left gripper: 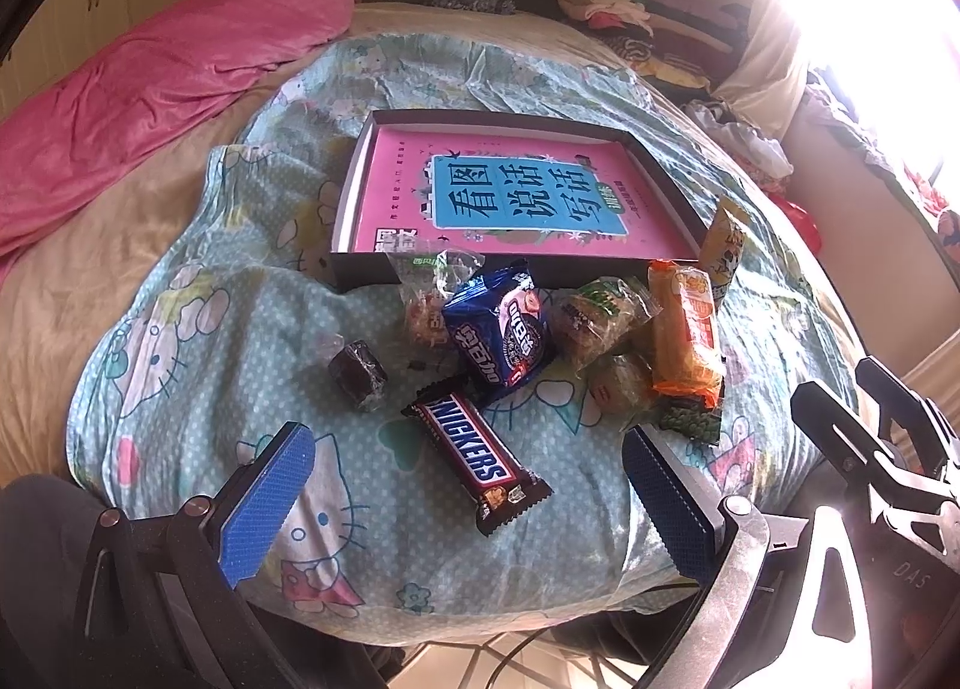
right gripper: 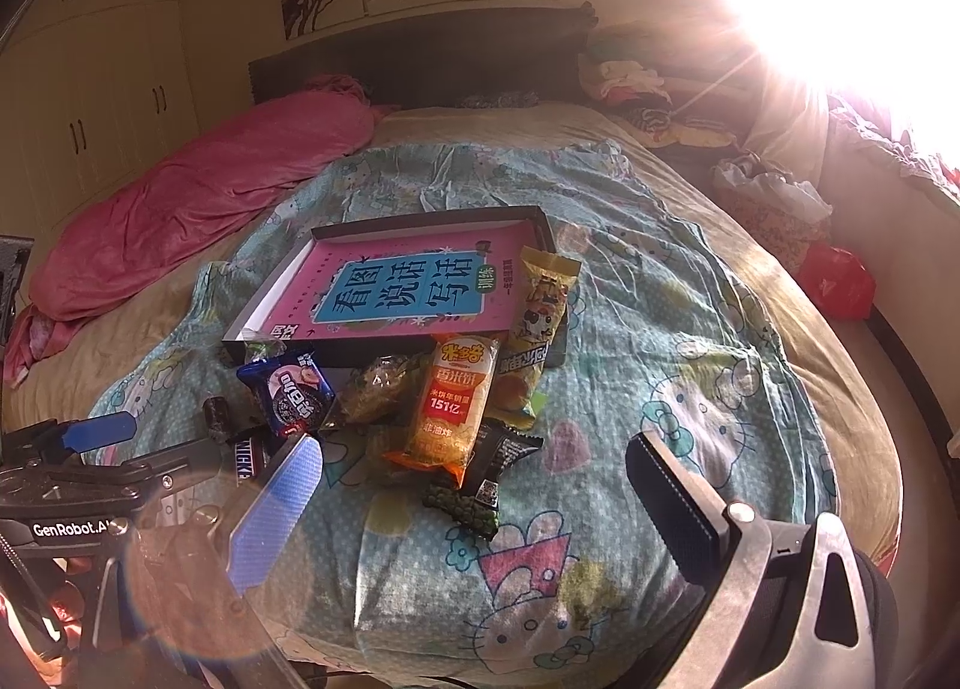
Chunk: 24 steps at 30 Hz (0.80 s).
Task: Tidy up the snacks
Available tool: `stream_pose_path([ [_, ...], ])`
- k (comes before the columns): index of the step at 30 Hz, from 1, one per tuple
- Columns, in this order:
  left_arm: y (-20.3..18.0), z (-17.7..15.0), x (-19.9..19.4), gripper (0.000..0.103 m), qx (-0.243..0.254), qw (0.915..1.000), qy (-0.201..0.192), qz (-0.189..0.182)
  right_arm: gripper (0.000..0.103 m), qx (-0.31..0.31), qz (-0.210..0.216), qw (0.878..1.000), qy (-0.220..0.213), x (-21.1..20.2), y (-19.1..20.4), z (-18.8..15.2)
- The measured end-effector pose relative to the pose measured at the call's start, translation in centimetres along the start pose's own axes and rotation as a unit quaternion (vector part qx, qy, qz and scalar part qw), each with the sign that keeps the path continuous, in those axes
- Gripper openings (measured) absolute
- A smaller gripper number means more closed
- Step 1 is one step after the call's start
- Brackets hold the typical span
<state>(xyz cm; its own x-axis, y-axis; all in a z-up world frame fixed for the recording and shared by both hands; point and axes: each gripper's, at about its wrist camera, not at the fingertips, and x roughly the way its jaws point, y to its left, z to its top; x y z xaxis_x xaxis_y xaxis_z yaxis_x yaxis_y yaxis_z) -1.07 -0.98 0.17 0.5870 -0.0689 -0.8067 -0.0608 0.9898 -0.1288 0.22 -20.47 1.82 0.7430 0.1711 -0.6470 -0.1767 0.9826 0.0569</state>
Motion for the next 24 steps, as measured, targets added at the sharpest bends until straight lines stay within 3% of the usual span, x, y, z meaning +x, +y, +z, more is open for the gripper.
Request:
stream_pose_path([
  [18, 3.3, -0.8, 3.2, 0.102, -0.077, 0.9943, 0.074, -0.010, 0.103, 0.015, 0.026, 0.999, 0.022, 1.5, -0.6, -0.1],
  [24, 3.1, -0.9, 4.0, 0.102, -0.077, 0.9934, 0.084, -0.010, 0.103, 0.012, 0.027, 0.999, 0.031, 2.3, -0.5, -0.1],
])
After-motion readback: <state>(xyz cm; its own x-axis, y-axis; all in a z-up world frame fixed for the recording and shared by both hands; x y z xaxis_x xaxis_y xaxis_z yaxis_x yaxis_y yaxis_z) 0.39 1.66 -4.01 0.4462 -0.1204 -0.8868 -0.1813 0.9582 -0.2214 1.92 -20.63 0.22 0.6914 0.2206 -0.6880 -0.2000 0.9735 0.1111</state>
